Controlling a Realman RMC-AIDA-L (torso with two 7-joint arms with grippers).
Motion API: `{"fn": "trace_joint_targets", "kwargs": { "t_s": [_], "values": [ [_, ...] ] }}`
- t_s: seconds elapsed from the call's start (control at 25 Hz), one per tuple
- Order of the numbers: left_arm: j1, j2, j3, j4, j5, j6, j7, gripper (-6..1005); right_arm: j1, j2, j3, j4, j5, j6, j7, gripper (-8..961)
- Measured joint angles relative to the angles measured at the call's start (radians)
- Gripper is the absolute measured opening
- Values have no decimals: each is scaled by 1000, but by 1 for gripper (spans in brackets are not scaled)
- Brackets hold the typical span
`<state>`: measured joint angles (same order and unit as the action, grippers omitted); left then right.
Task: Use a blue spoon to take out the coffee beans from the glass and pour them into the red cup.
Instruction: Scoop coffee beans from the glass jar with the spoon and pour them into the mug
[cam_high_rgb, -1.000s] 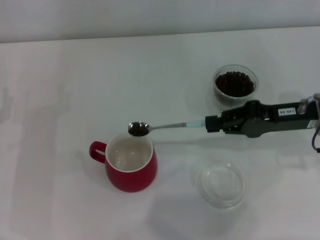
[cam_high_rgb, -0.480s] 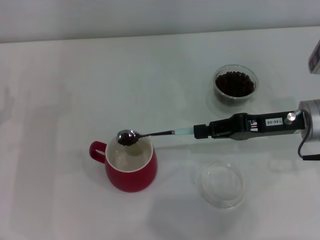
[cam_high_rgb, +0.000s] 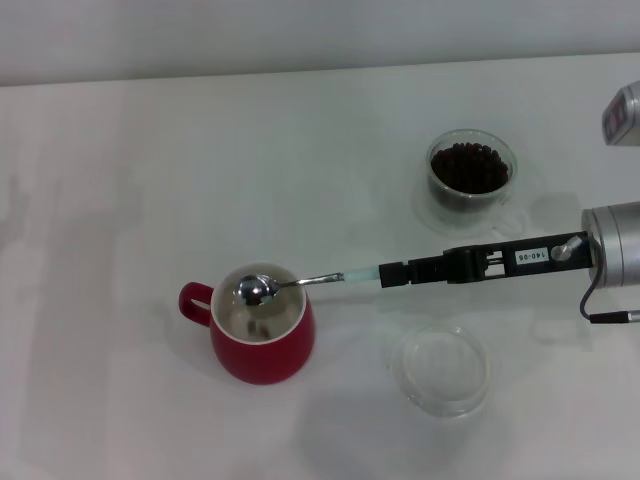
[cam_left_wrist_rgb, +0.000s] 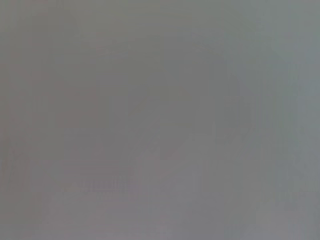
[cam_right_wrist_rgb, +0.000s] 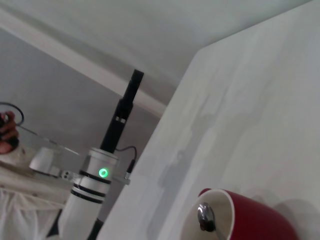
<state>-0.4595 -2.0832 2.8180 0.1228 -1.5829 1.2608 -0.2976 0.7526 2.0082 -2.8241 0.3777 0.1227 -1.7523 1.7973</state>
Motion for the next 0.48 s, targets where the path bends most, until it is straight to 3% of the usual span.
{"fn": "trace_joint_targets", "kwargs": {
  "t_s": [0.48],
  "values": [
    [1,0,0,0,2,0,0,788,0,-3,2,7,7,-8,-216,159]
  ]
}}
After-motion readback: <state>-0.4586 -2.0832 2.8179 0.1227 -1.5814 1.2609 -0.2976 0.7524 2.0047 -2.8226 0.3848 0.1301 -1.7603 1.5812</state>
